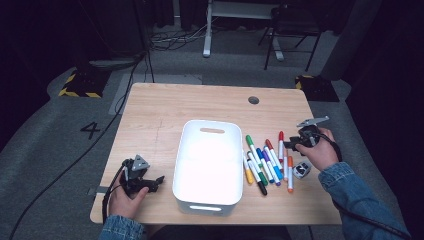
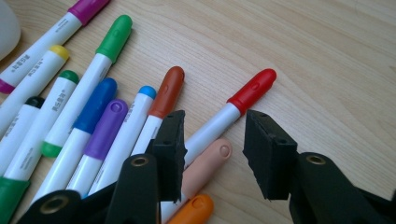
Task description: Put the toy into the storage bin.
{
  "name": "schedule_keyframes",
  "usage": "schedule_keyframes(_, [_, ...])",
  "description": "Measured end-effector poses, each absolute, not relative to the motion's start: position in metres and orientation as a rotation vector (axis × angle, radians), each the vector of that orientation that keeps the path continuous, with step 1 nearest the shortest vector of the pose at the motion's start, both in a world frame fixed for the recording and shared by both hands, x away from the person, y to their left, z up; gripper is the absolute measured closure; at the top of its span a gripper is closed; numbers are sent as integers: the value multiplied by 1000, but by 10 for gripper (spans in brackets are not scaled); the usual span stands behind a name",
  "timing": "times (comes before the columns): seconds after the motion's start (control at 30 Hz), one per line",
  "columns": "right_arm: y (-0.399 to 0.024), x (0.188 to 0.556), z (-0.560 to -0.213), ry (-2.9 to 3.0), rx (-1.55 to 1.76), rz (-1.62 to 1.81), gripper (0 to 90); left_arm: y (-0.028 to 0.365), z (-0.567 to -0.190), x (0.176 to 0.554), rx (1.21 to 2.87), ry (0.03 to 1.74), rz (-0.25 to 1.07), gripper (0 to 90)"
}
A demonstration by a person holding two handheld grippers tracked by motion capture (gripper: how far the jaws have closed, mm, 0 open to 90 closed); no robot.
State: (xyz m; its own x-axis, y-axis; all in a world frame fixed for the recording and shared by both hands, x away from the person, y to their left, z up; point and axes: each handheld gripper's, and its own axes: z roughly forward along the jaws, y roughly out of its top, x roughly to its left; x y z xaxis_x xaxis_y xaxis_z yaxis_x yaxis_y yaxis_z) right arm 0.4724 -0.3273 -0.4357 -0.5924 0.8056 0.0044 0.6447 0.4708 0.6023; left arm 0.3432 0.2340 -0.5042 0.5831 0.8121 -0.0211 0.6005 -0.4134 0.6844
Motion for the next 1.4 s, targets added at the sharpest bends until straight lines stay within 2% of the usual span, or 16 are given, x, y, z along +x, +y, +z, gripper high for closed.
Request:
schedule_keyframes(0.6, [-311, 497, -466, 2471, 1316, 733, 599, 234, -504, 343, 2157, 1118, 416, 155])
schedule_keyframes(1.23, [-290, 505, -473, 2481, 1334, 693, 663, 234, -504, 343, 2155, 1119, 416, 156])
schedule_keyframes(1.4, [-286, 506, -472, 2423, 1434, 672, 681, 234, -504, 343, 2157, 1118, 416, 155])
